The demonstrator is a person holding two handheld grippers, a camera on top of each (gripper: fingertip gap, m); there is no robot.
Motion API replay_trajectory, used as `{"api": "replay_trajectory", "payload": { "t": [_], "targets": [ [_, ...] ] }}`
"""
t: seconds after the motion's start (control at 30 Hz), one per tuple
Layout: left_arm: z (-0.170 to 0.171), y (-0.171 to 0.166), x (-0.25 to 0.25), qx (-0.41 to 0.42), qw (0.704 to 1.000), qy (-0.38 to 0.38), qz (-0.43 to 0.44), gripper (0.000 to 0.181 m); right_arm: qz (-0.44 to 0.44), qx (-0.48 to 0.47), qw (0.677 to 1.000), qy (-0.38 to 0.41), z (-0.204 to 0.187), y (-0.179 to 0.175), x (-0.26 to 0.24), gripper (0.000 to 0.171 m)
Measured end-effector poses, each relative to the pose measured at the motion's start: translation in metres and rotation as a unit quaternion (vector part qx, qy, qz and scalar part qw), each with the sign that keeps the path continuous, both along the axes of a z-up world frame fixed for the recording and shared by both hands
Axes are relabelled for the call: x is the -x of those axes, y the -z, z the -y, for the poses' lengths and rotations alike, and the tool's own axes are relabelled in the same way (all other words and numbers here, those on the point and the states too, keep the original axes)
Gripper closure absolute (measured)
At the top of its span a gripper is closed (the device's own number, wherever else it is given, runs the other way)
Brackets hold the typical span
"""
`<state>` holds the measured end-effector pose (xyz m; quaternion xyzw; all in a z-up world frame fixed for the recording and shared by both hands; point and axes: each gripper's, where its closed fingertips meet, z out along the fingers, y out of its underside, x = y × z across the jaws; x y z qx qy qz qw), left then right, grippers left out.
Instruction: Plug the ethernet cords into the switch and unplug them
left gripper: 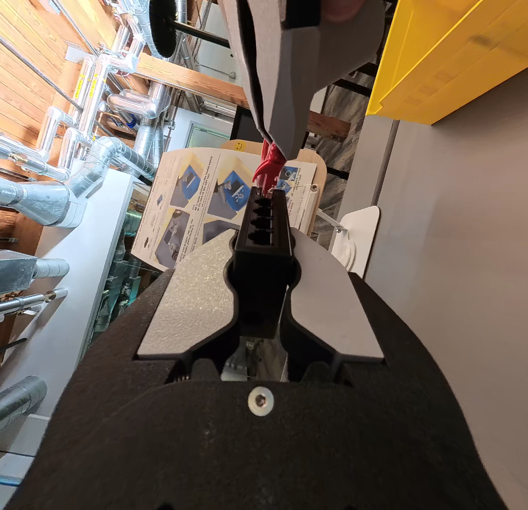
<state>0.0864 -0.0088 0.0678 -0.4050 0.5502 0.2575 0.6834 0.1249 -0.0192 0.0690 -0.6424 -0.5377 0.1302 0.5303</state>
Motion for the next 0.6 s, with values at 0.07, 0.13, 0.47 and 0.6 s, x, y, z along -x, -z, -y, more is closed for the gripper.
{"api": "replay_trajectory", "payload": {
  "t": [0.07, 0.13, 0.47, 0.6],
  "targets": [
    [0.000, -0.001, -0.001, 0.000, 1.000, 0.001, 0.005, 0.150, 0.000, 0.002, 1.000, -0.007, 0.002, 0.000, 0.001, 0.155],
    [0.000, 0.001, -0.002, 0.000, 1.000, -0.002, 0.001, 0.150, 0.004, 0.002, 1.000, -0.009, 0.003, 0.001, 0.003, 0.155],
    [0.020, -0.002, -0.011, -0.001, 0.999, 0.043, -0.014, 0.151, 0.012, 0.026, 0.999, -0.042, 0.020, -0.002, -0.003, 0.155],
    [0.034, -0.009, -0.018, 0.007, 0.997, 0.071, 0.004, 0.152, 0.003, 0.040, 0.997, -0.064, 0.033, -0.010, -0.008, 0.155]
  ]
}}
